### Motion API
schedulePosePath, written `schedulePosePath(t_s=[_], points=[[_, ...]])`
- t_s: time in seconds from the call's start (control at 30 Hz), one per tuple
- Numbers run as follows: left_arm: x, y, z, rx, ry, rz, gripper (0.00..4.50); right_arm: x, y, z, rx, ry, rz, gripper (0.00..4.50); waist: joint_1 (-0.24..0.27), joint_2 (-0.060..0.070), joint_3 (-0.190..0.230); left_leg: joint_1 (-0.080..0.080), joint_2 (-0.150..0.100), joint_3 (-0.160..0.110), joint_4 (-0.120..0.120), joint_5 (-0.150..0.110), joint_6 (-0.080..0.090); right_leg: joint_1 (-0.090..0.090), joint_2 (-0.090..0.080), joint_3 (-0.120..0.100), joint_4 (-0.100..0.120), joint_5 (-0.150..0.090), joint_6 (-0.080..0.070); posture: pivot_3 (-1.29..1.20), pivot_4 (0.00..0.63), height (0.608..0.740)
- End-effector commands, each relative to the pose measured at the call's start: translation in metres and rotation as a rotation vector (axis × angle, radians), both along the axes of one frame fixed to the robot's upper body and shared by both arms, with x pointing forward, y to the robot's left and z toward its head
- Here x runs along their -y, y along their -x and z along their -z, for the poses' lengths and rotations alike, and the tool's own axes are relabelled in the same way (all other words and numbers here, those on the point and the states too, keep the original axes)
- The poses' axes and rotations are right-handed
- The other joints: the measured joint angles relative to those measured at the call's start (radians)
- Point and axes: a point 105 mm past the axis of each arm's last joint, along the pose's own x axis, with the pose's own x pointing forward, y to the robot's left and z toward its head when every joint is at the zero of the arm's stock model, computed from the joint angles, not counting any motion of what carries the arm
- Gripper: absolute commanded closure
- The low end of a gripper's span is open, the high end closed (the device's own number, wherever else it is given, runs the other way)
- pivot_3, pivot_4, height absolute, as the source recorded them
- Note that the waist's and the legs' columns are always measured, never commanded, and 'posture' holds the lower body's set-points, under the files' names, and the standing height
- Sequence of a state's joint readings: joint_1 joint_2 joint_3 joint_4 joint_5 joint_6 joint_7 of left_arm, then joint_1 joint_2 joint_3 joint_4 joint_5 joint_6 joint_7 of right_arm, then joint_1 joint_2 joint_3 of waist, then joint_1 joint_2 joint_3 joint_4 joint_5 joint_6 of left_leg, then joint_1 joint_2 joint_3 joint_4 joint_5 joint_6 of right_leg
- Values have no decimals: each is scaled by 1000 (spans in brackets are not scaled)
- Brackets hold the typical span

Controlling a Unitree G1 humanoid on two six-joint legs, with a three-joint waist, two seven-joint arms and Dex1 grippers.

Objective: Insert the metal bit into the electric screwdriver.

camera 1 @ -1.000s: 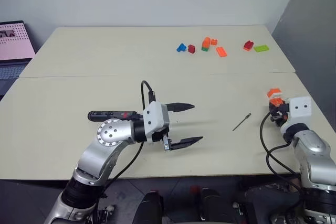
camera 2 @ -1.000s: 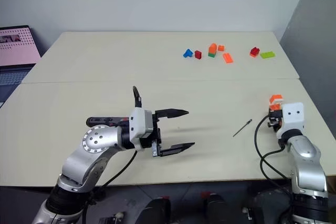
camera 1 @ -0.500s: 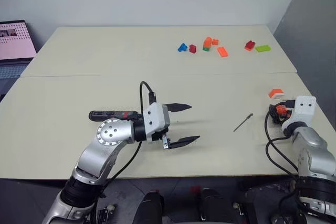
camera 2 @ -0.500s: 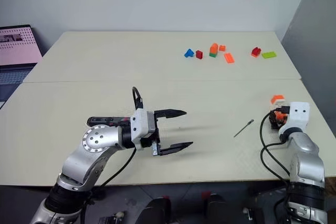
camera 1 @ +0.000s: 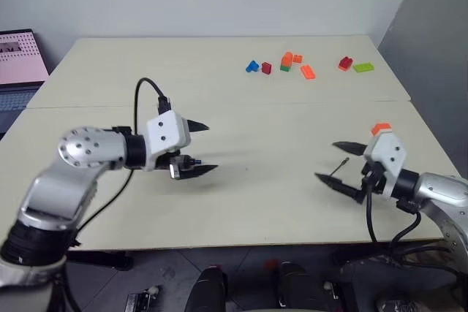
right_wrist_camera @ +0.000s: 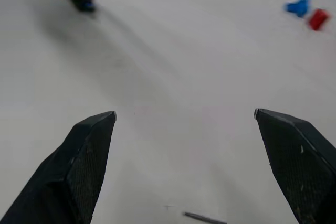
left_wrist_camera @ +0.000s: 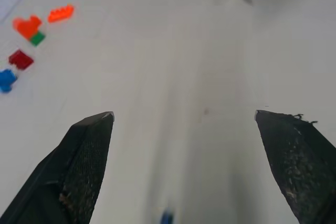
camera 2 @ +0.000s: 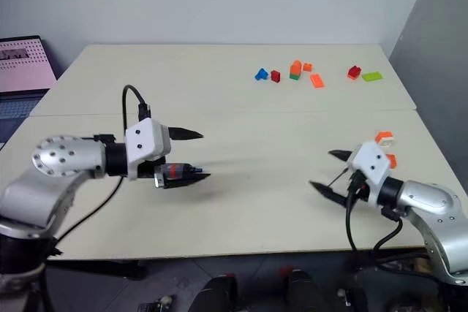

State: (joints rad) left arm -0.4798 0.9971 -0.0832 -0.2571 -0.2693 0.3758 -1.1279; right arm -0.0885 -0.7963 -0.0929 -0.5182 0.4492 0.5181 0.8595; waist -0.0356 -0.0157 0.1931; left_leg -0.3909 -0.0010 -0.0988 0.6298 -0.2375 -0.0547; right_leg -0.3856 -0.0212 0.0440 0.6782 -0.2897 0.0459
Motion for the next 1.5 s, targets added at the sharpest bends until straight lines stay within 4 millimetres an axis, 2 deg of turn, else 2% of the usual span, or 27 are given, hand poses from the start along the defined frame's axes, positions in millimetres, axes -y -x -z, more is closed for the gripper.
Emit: schedulePosePath(t_s=[0.03, 0.23, 0.43, 0.67, 0.93, 1.43, 1.5], points=[[-5, -7, 1, -22, -116, 35, 0, -25, 12, -9, -9, 0, -150, 52, 2, 0, 0, -1, 0, 0, 0, 0, 0, 0, 0, 0, -1, 0, 0, 0, 150, 740], [-26, -12, 17, -185, -316, 52, 0, -48, 18, -2, -23, 10, -242, 52, 3, -1, 1, -7, 0, -2, 0, 0, 0, -5, 0, -2, -1, 0, -1, 0, 150, 740], [-39, -32, 23, -192, -453, 18, 0, -63, 23, 3, -19, -10, -276, 52, 3, -2, 1, -8, 0, -3, 0, 0, 0, -5, 0, -3, 0, 0, -1, 0, 150, 740], [-38, -44, 36, -236, -486, 26, 0, -74, 25, 6, -14, -21, -289, 52, 3, -2, 1, -7, 0, -4, 1, 0, 0, -5, 0, -3, 0, 0, -1, 0, 150, 740], [-40, -58, 48, -230, -525, -47, 0, -78, 29, 7, -16, -32, -297, 52, 3, -2, 1, -7, 0, -5, 1, 0, 0, -5, 0, -4, 1, 0, -1, 0, 150, 740], [-34, -66, 61, -239, -500, -91, 0, -80, 33, 8, -29, -42, -309, 52, 2, -2, 1, -7, 0, -6, 2, 0, 0, -5, 0, -4, 2, 0, -2, 0, 150, 740], [-35, -66, 63, -241, -511, -88, 368, -80, 34, 8, -30, -41, -309, 0, 2, -2, 1, -7, -1, -6, 2, 0, 0, -5, 0, -4, 2, 0, -2, 0, 150, 740]])
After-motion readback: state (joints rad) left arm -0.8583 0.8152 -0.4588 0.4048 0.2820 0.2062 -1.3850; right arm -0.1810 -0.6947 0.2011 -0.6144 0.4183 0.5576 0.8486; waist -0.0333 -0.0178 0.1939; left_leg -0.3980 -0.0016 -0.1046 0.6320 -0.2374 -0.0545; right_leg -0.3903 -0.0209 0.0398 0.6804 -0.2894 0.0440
